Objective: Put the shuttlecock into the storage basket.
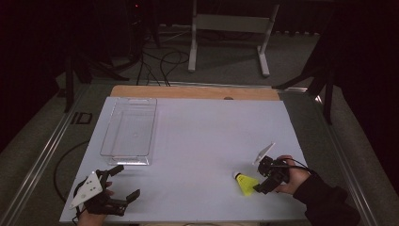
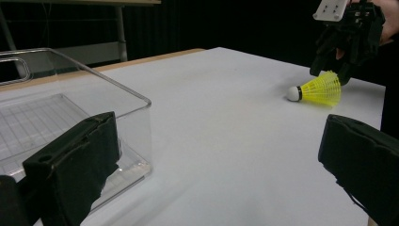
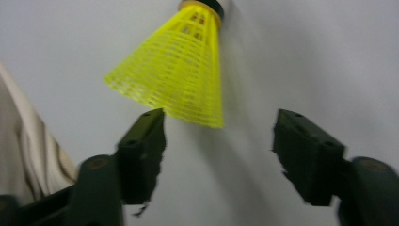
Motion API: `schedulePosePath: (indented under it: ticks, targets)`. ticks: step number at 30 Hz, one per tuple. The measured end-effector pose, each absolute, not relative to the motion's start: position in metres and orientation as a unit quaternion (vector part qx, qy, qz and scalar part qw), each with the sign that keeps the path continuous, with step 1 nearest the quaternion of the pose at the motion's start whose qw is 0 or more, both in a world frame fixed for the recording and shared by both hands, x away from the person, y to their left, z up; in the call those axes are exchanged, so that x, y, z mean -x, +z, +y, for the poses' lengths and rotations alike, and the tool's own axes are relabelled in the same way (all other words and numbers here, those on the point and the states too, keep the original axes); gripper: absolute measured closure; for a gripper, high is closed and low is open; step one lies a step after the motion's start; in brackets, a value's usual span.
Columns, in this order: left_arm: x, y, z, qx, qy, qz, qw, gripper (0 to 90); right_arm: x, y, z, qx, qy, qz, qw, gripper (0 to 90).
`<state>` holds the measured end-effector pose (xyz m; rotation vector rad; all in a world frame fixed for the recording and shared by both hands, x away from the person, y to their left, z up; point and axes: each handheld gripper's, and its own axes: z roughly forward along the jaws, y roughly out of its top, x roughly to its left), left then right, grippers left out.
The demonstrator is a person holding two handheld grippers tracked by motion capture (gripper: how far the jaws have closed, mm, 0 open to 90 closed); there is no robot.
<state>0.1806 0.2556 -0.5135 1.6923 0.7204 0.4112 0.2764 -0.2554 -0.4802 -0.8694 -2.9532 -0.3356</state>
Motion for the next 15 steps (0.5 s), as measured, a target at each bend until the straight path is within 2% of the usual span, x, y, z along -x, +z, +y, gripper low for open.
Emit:
schedulePosePath:
  ticks: [5, 7, 15]
  targets:
    - [-0.181, -0.513, 0.256, -0.727, 0.176, 0.309, 0.588, 0.0, -0.278, -0.482, -0.250, 0.272, -0.105, -0.956, 0.025, 42.1]
    - [-0.181, -0.514, 0.256, -0.727, 0.176, 0.309, 0.587, 0.0, -0.279, -0.483, -0.248, 0.273, -0.100, -0.956, 0.030, 50.7]
    - [-0.181, -0.514, 0.255, -0.728, 0.176, 0.308, 0.586, 0.0, -0.283, -0.490, -0.241, 0.261, -0.094, -0.960, 0.040, 58.9]
